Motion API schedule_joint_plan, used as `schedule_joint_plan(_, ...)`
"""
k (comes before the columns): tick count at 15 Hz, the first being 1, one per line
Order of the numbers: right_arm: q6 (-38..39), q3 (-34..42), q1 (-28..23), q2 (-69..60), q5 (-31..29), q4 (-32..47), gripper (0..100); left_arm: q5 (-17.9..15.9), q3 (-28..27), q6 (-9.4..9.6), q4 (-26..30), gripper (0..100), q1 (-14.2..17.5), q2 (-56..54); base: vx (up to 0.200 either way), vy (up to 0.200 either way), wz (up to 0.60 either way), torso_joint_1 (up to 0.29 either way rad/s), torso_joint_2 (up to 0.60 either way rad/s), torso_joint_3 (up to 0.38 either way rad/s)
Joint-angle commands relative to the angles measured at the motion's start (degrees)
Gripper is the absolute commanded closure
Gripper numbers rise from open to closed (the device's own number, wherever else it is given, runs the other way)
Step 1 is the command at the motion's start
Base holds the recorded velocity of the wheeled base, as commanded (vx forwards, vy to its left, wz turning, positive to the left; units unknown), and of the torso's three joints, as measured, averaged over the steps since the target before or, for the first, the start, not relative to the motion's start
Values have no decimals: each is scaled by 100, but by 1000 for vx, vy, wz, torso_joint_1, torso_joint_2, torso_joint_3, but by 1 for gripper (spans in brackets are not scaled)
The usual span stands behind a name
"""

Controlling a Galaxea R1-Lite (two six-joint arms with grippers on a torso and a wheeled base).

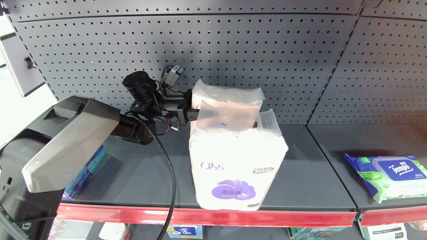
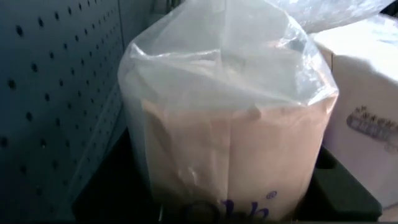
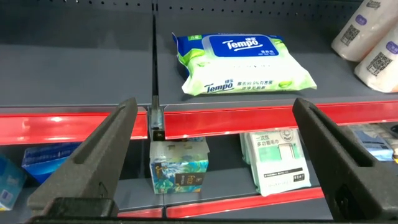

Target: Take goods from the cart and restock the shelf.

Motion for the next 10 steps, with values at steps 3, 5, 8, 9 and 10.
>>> schedule_joint_plan(3, -1, 0, 0, 7, 1, -2, 0, -3, -48, -36, -252, 100, 21, 133, 0, 0, 0, 0, 0, 0)
schedule_joint_plan(5, -1, 0, 0, 7, 1, -2, 0, 6, -91, -36, -419, 100, 30, 292, 0, 0, 0, 0, 0, 0)
schedule_joint_plan(8, -10, 0, 0, 7, 1, -2, 0, -21, 172, -159, -1000, 100, 30, 336, 0, 0, 0, 0, 0, 0)
schedule_joint_plan(9, -10, 0, 0, 7, 1, -2, 0, -21, 541, -379, -1334, 100, 74, 300, 0, 0, 0, 0, 0, 0)
schedule_joint_plan(10, -10, 0, 0, 7, 1, -2, 0, -21, 612, -423, -1430, 100, 101, 300, 0, 0, 0, 0, 0, 0)
